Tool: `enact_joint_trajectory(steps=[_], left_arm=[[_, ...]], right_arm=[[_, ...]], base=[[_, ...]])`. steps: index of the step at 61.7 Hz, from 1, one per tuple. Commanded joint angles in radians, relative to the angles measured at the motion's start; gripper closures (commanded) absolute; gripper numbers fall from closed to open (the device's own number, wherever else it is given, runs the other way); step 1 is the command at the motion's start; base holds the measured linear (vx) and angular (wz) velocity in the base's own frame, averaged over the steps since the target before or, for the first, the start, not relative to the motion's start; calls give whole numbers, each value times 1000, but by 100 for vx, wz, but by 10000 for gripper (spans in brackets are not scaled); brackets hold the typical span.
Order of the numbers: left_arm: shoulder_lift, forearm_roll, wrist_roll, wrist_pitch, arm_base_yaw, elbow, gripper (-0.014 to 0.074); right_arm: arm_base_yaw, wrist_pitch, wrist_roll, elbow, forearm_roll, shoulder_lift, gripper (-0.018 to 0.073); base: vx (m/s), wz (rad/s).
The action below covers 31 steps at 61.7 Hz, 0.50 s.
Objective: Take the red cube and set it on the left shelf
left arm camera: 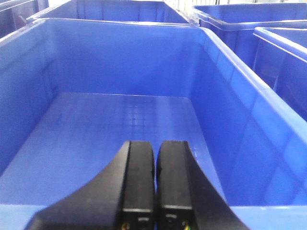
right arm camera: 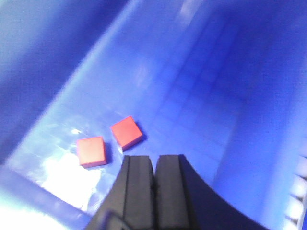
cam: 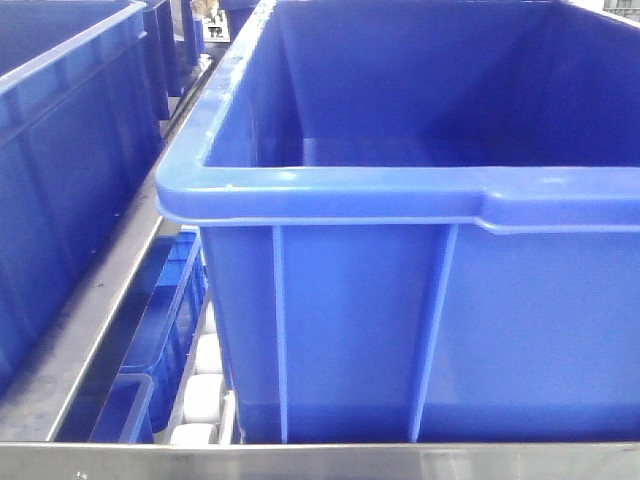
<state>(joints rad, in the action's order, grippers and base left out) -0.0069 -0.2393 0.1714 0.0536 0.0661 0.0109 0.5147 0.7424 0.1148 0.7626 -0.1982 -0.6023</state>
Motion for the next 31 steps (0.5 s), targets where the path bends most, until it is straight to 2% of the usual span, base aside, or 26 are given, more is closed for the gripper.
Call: enact_joint_trajectory(steps=[1, 19, 31], left_arm=[[-13, -1, 0, -85, 4, 24, 495], [-13, -1, 0, -85, 4, 24, 495], [-13, -1, 0, -84, 4, 24, 495]], right_arm=[[-5, -87, 16, -44, -25, 140, 509], [-5, -88, 46, -238, -25, 494, 509], [-5, -119, 51, -311, -24, 601, 509]], base=[[0, 0], [0, 0], [0, 0]])
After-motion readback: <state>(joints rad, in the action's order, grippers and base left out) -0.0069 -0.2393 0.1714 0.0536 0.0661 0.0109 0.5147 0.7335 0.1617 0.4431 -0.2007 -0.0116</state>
